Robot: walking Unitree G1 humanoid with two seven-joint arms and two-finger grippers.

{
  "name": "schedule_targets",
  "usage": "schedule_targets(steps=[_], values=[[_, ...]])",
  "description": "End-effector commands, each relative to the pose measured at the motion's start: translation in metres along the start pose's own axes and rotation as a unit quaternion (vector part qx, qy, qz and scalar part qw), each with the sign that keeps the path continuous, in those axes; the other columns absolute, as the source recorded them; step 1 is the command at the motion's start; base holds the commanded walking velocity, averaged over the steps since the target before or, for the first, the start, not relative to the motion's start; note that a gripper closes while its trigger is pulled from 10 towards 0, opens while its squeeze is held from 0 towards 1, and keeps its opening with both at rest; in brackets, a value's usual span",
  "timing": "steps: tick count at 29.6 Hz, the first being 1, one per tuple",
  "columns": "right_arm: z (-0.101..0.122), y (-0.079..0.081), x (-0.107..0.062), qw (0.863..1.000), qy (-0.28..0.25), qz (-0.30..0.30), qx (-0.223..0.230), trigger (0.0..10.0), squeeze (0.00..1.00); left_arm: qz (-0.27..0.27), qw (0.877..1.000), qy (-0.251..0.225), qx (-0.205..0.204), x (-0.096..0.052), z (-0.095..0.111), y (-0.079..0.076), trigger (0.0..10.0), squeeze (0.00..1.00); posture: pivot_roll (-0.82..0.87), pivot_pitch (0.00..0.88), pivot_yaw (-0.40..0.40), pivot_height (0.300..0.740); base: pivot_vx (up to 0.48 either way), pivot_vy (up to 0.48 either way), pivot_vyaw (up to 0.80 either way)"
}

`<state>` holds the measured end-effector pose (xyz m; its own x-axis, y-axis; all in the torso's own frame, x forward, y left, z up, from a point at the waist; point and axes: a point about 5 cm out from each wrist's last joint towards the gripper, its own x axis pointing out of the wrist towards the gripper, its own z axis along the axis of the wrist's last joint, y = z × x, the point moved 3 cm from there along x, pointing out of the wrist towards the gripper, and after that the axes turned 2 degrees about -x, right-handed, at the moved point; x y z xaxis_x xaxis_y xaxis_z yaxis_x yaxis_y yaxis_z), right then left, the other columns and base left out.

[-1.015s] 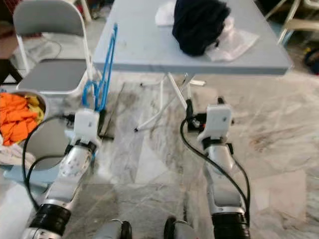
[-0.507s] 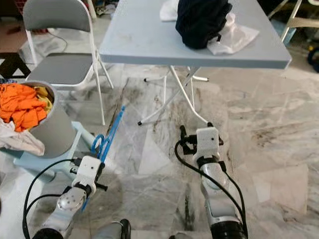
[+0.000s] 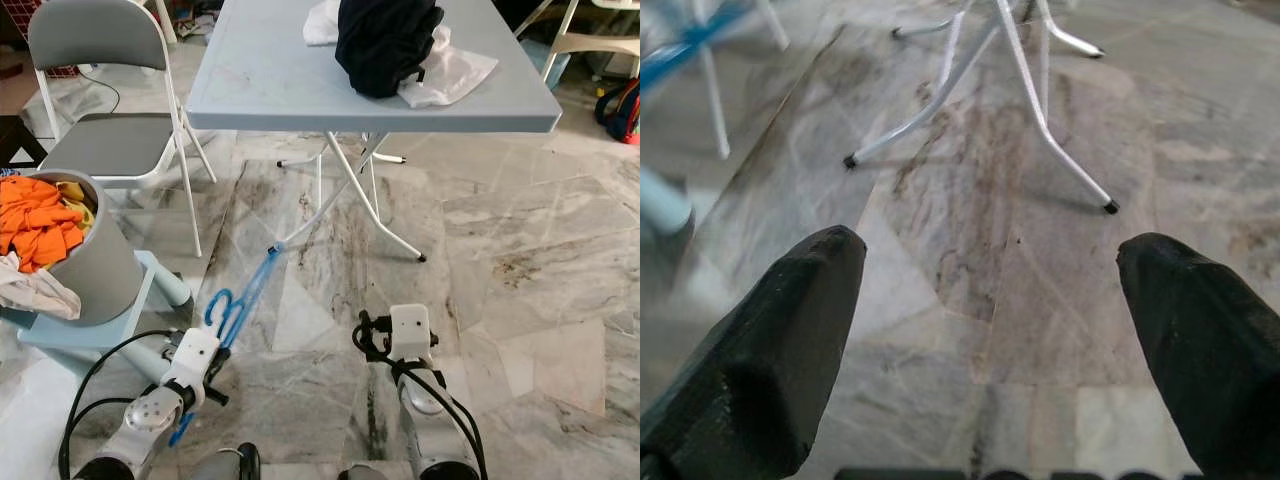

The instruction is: Hang hanger

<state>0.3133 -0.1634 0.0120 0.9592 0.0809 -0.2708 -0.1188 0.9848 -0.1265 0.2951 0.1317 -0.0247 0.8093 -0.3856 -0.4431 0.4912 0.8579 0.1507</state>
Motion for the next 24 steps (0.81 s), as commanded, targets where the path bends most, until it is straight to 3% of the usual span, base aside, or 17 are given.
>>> schedule_targets(steps=[1,2,5,8,9,10,11,13,14,16,17,19,24], values=[[0.000,0.000,0.000,0.999,-0.003,0.017,-0.029,10.0,0.00,-0.046,0.998,0.031,0.042,-0.003,-0.011,-0.006,10.0,0.00,0.05,0.194,0.011,0.740,0.000,0.000,0.00],[0.003,-0.002,0.000,0.998,-0.012,0.032,-0.059,10.0,0.00,-0.077,0.993,0.043,0.078,-0.004,-0.013,-0.009,10.0,0.00,0.05,0.197,0.010,0.740,0.000,0.000,0.00],[0.013,-0.009,0.000,0.990,-0.035,0.062,-0.121,10.0,0.00,-0.126,0.984,0.075,0.099,-0.010,-0.022,-0.008,10.0,0.00,0.05,0.208,0.008,0.740,0.000,0.000,0.00],[0.019,-0.013,-0.001,0.985,-0.047,0.080,-0.148,10.0,0.00,-0.148,0.978,0.089,0.120,-0.013,-0.025,-0.005,10.0,0.00,0.05,0.214,0.008,0.740,0.000,0.000,0.00],[0.026,-0.012,-0.003,0.972,-0.063,0.116,-0.193,10.0,0.00,-0.170,0.972,0.095,0.134,-0.015,-0.025,-0.003,10.0,0.00,0.05,0.218,0.009,0.740,0.000,0.000,0.00],[0.026,-0.012,-0.003,0.972,-0.063,0.116,-0.193,10.0,0.00,-0.170,0.972,0.095,0.134,-0.015,-0.025,-0.003,10.0,0.00,0.05,0.218,0.009,0.740,0.000,0.000,0.00],[0.031,-0.009,-0.007,0.956,-0.076,0.162,-0.234,10.0,0.00,-0.189,0.966,0.096,0.148,-0.017,-0.024,-0.001,10.0,0.00,0.04,0.222,0.010,0.740,0.000,0.000,0.00],[0.035,-0.007,-0.012,0.938,-0.082,0.210,-0.263,10.0,0.00,-0.185,0.962,0.086,0.181,-0.015,-0.016,0.005,10.0,0.00,0.04,0.224,0.013,0.740,0.000,0.000,0.00],[0.038,-0.005,-0.016,0.920,-0.085,0.251,-0.289,10.0,0.00,-0.192,0.957,0.083,0.203,-0.013,-0.009,0.010,10.0,0.00,0.03,0.226,0.015,0.740,0.000,0.000,0.00],[0.040,-0.005,-0.020,0.905,-0.083,0.278,-0.310,10.0,0.00,-0.199,0.953,0.078,0.214,-0.012,-0.003,0.012,10.0,0.00,0.03,0.229,0.016,0.740,0.000,0.000,0.00],[0.042,-0.005,-0.024,0.887,-0.076,0.314,-0.330,10.0,0.00,-0.198,0.951,0.061,0.228,-0.010,0.008,0.017,10.0,0.00,0.03,0.233,0.015,0.740,0.000,0.000,0.00],[0.044,-0.005,-0.026,0.875,-0.072,0.335,-0.341,10.0,0.00,-0.199,0.950,0.052,0.236,-0.008,0.015,0.020,10.0,0.00,0.03,0.234,0.016,0.740,0.000,0.000,0.00],[0.062,-0.004,-0.030,0.831,-0.062,0.401,-0.381,10.0,0.00,-0.225,0.926,0.013,0.302,-0.005,0.038,0.018,10.0,0.00,0.02,0.245,0.018,0.740,0.000,0.000,0.00]])
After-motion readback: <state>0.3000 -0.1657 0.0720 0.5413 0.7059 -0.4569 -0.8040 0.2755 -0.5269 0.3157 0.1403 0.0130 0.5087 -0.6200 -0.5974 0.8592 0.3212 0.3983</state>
